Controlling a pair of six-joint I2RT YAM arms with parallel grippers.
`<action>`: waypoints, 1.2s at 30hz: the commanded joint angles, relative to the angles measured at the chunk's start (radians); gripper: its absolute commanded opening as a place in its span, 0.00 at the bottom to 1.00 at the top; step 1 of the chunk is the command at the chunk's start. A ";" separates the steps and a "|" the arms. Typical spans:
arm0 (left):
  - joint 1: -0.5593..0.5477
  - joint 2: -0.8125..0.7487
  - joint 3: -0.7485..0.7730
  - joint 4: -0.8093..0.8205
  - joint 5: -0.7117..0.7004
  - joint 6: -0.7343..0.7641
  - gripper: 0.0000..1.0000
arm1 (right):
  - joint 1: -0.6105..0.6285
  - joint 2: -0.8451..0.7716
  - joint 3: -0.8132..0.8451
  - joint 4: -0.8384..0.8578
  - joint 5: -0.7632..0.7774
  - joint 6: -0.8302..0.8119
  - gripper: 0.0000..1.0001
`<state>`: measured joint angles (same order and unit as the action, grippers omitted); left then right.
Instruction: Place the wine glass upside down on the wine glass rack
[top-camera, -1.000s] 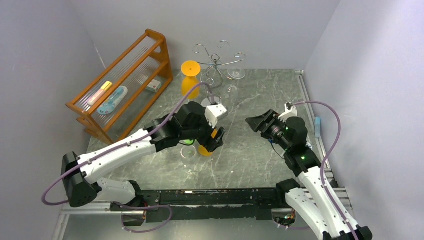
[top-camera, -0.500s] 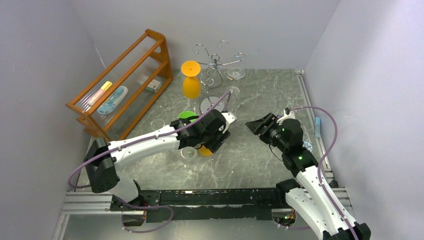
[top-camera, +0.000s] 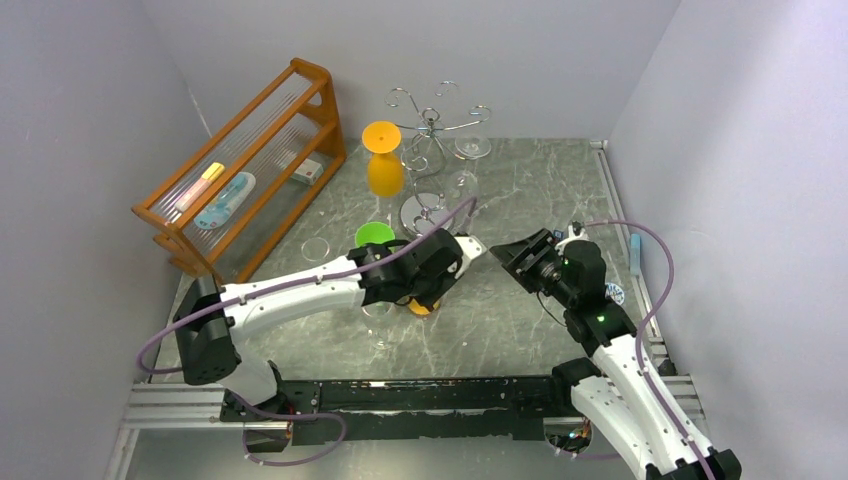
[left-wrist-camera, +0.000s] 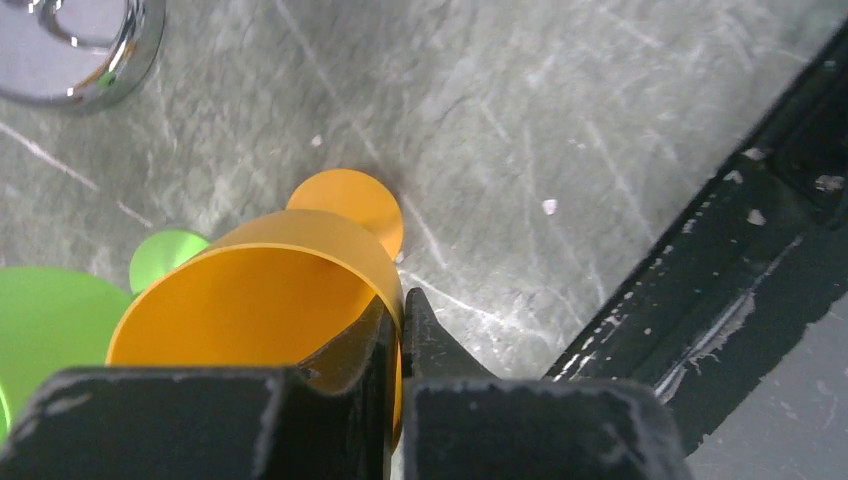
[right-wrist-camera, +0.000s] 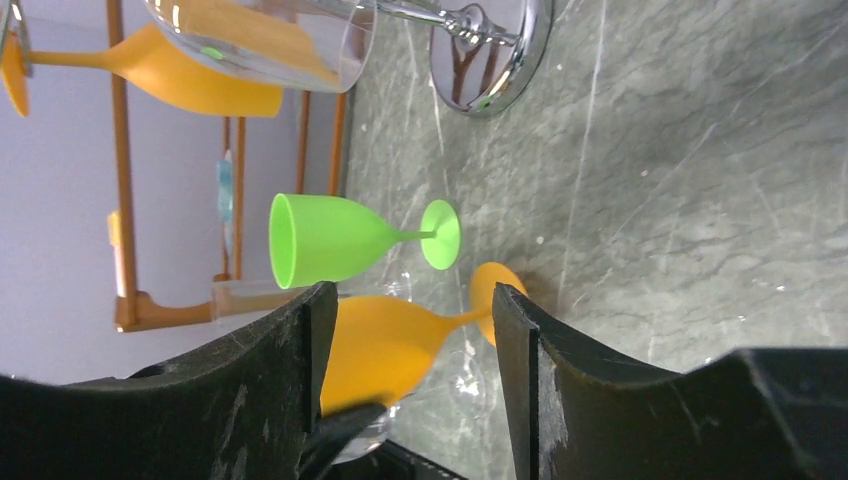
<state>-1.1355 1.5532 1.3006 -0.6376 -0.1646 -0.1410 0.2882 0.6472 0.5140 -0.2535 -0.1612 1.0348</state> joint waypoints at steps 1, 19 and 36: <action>-0.074 -0.065 0.032 0.121 -0.055 0.052 0.05 | 0.002 -0.018 0.025 -0.014 -0.017 0.119 0.62; -0.184 -0.249 -0.345 1.004 -0.343 0.086 0.05 | 0.002 -0.061 -0.045 0.071 -0.164 0.509 0.51; -0.242 -0.278 -0.476 1.247 -0.331 0.110 0.05 | 0.002 -0.053 -0.115 0.249 -0.158 0.656 0.31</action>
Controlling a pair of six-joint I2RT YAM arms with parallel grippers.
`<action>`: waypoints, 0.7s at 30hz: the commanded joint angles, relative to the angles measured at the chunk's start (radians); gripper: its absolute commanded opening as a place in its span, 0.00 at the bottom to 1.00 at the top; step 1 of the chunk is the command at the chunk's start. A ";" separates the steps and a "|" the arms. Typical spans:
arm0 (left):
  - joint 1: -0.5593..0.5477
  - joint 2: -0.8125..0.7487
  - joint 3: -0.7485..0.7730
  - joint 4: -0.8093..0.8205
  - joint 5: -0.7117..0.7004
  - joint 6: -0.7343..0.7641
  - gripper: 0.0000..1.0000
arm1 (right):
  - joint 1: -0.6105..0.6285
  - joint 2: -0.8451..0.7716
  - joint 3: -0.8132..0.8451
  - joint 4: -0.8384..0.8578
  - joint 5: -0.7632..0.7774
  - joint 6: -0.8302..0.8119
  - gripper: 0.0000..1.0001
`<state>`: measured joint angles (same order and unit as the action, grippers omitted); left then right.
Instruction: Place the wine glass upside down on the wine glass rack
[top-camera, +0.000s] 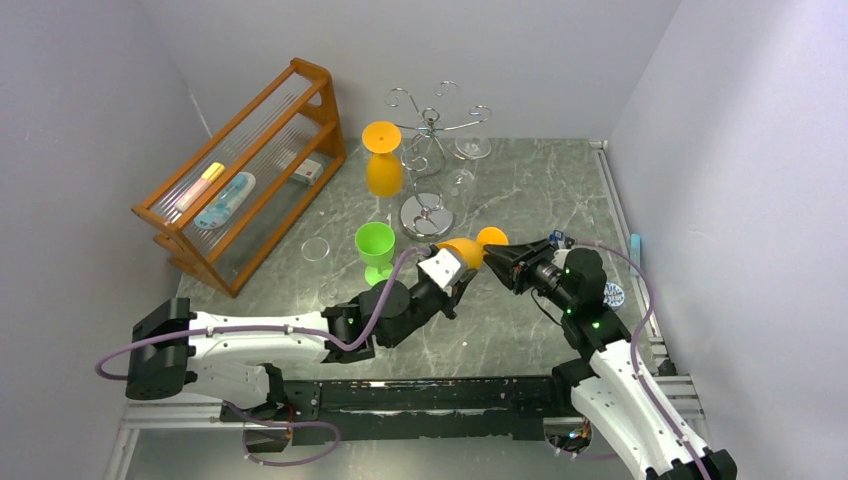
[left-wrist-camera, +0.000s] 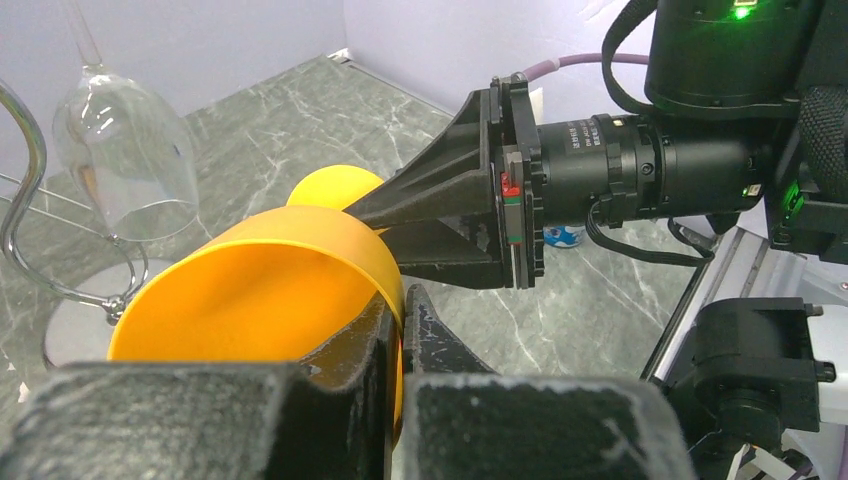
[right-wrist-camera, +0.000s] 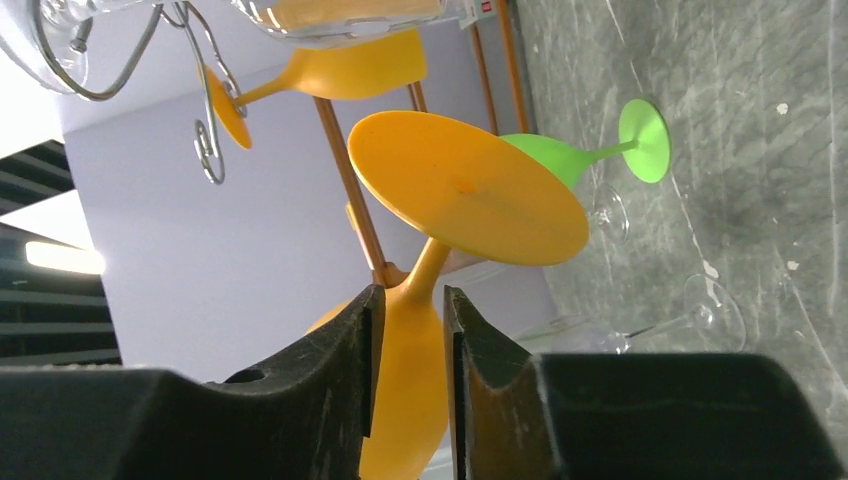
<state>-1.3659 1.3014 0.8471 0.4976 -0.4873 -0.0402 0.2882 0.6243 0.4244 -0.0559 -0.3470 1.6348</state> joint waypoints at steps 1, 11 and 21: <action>-0.013 -0.028 -0.027 0.119 -0.009 0.011 0.05 | 0.002 -0.033 -0.024 0.051 0.032 0.059 0.31; -0.015 -0.021 -0.040 0.170 0.000 0.067 0.05 | 0.002 0.016 -0.001 0.040 -0.001 0.072 0.30; -0.016 -0.007 -0.055 0.204 0.050 0.081 0.05 | 0.002 0.044 0.016 0.099 -0.039 0.097 0.25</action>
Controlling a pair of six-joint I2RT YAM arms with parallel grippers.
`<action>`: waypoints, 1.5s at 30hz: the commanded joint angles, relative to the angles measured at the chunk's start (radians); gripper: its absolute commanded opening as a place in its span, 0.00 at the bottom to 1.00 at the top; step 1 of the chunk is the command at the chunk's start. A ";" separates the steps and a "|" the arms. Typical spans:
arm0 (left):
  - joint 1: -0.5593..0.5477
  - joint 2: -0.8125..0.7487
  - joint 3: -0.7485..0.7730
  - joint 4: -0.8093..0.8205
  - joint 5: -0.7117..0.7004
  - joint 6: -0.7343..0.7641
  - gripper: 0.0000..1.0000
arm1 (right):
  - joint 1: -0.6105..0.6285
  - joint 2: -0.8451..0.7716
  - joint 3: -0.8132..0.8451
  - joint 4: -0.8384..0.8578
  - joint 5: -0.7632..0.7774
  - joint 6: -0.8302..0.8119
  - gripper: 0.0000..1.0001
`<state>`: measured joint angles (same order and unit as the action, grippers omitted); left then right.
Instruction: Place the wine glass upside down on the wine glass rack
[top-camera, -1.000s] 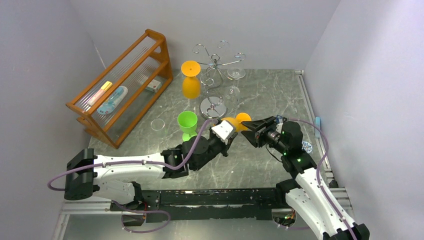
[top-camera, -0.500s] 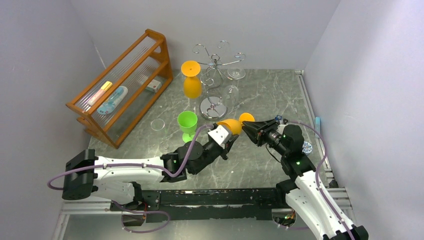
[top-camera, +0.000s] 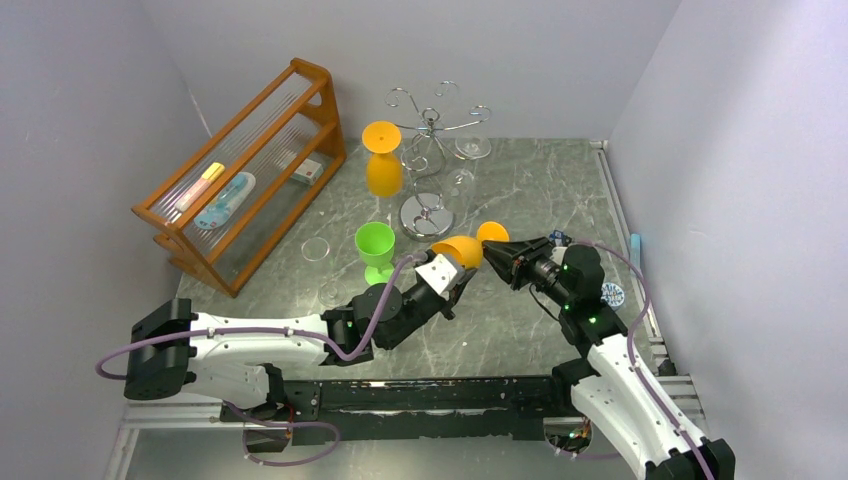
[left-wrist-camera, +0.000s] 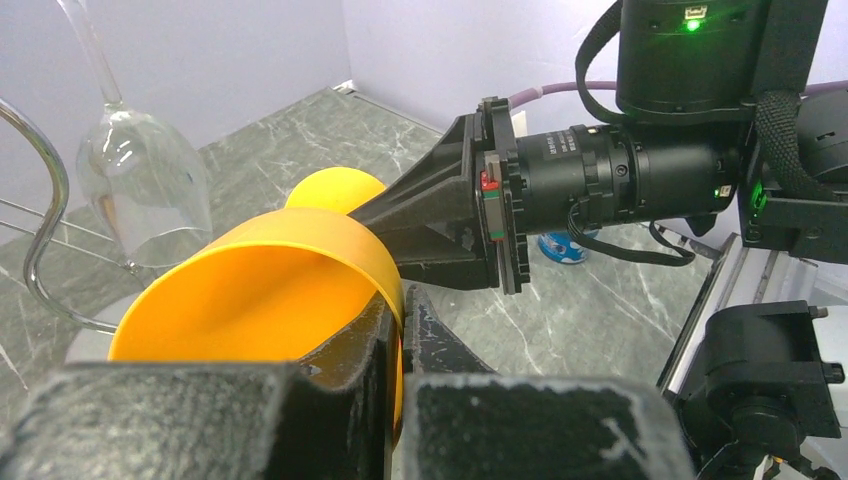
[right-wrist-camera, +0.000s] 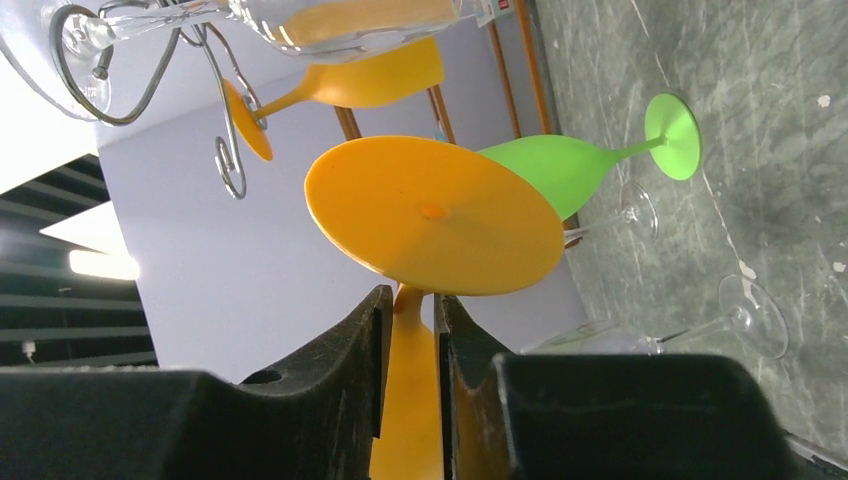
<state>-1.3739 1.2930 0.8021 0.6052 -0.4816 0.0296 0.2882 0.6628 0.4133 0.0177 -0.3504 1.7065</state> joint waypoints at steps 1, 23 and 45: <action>-0.008 0.004 -0.010 0.098 0.049 0.014 0.05 | 0.002 0.005 0.030 0.027 -0.042 0.031 0.25; -0.010 -0.084 -0.023 -0.121 0.033 -0.169 0.74 | 0.002 0.001 0.076 -0.044 0.108 -0.225 0.00; 0.143 -0.125 0.437 -0.705 0.350 -0.598 0.96 | 0.002 -0.199 -0.053 0.418 0.015 -1.320 0.00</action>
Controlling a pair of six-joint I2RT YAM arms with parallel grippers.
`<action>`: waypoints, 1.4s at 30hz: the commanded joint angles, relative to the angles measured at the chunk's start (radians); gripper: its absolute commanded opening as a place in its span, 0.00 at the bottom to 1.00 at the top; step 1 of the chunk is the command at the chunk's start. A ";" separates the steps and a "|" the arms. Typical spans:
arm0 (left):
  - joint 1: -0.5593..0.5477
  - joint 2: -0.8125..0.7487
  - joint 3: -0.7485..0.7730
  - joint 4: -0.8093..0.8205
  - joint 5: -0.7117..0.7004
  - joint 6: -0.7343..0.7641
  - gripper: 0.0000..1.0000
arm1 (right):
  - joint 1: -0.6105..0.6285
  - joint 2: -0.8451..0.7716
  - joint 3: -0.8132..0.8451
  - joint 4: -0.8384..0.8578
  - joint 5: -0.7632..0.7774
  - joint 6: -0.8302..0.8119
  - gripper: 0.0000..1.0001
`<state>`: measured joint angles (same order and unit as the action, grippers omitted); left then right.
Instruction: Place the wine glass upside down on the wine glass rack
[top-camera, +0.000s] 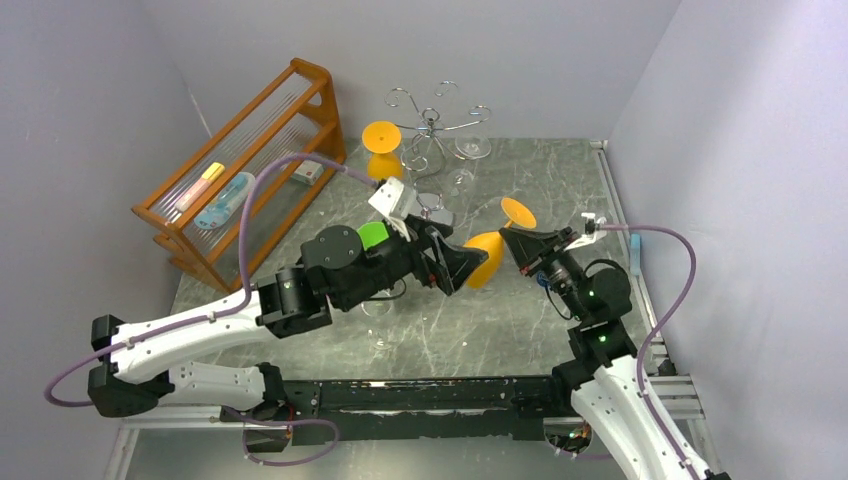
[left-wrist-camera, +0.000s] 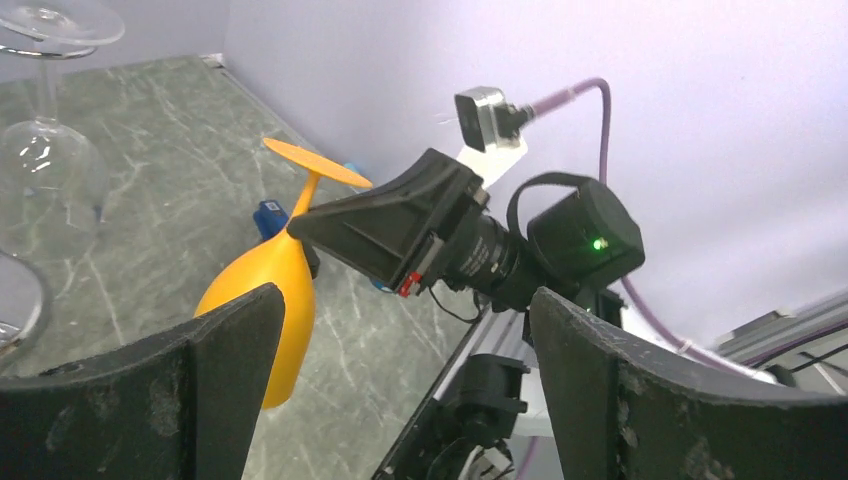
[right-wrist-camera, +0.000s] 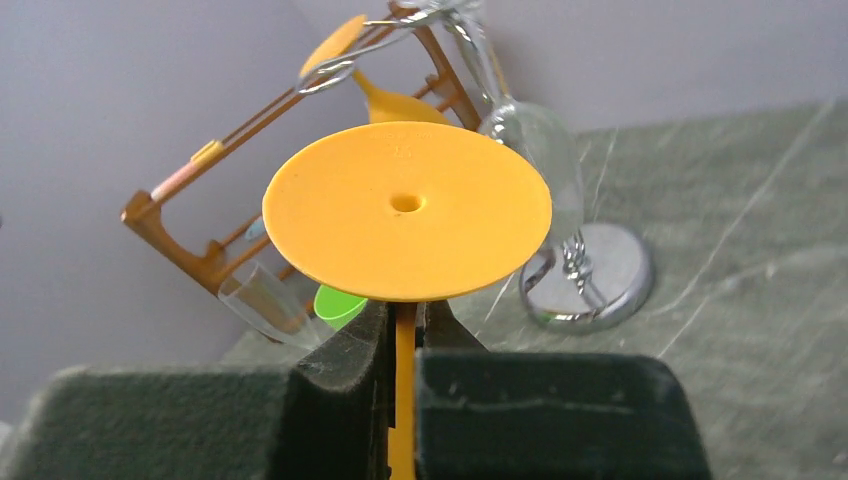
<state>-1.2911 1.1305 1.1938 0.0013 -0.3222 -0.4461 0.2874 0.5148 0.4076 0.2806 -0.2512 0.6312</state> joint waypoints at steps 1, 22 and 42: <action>0.085 0.047 0.052 -0.098 0.240 -0.148 0.96 | 0.002 -0.067 -0.057 0.180 -0.107 -0.272 0.00; 0.369 0.184 -0.040 0.112 0.610 -0.571 0.80 | 0.023 -0.049 -0.061 0.253 -0.410 -0.384 0.00; 0.386 0.228 -0.063 0.145 0.705 -0.582 0.05 | 0.085 -0.046 -0.028 0.133 -0.319 -0.433 0.04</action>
<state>-0.9131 1.3579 1.1416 0.1112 0.3386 -1.0443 0.3645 0.4793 0.3443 0.4362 -0.6247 0.1787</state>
